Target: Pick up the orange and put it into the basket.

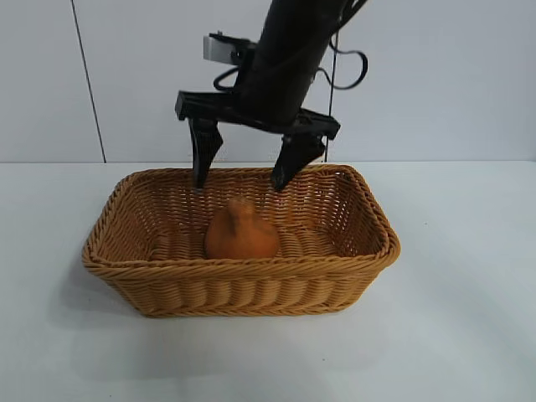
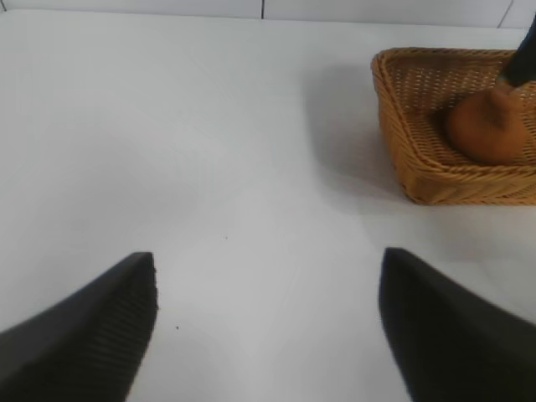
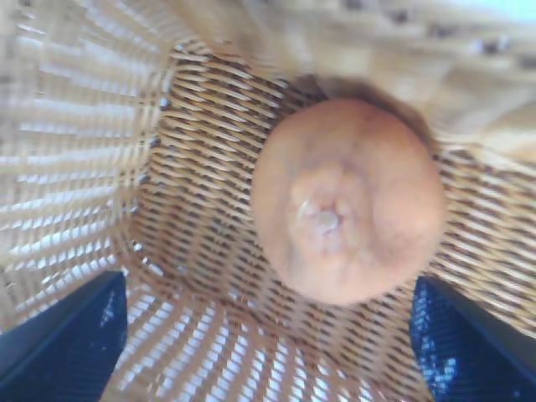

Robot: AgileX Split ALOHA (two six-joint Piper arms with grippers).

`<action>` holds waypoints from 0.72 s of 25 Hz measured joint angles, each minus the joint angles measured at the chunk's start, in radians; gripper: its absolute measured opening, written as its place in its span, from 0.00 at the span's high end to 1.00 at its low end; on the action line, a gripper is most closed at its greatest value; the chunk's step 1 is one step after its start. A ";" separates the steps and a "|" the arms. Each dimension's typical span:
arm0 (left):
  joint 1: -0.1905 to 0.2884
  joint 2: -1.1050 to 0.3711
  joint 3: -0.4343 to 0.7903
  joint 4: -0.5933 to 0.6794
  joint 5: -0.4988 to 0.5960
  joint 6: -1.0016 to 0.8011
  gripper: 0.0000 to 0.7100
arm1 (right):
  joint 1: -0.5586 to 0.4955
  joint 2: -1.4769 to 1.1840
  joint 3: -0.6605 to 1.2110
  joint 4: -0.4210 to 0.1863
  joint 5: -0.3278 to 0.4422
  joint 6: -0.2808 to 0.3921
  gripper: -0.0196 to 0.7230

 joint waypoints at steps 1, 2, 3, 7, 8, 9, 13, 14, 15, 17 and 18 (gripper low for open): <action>0.000 0.000 0.000 0.000 0.000 0.000 0.26 | 0.000 0.000 -0.036 -0.040 0.031 0.010 0.12; 0.000 0.000 0.000 0.000 0.000 0.000 0.26 | 0.000 0.000 -0.061 -0.085 0.053 0.025 0.12; 0.000 0.000 0.000 0.000 0.000 0.000 0.26 | 0.000 -0.001 -0.086 -0.134 0.065 0.038 0.12; 0.000 0.000 0.000 0.000 0.000 0.000 0.26 | -0.040 -0.002 -0.122 -0.219 0.067 0.071 0.12; 0.000 0.000 0.000 0.000 0.000 0.000 0.26 | -0.059 -0.002 -0.122 -0.222 0.070 0.074 0.12; 0.000 0.000 0.000 0.000 0.000 0.000 0.26 | -0.085 0.000 -0.122 -0.224 0.072 0.075 0.12; 0.000 0.000 0.000 0.000 0.000 0.000 0.26 | -0.211 0.000 -0.122 -0.227 0.074 0.062 0.12; 0.000 0.000 0.000 0.000 0.000 0.000 0.26 | -0.249 0.000 -0.122 -0.229 0.074 0.058 0.12; 0.000 0.000 0.000 0.000 0.000 0.000 0.26 | -0.281 0.000 -0.122 -0.230 0.074 0.055 0.12; 0.000 0.000 0.000 0.000 0.000 0.000 0.26 | -0.355 0.000 -0.122 -0.233 0.074 0.052 0.12; 0.000 0.000 0.000 0.000 0.000 0.000 0.26 | -0.385 0.000 -0.122 -0.233 0.074 0.049 0.12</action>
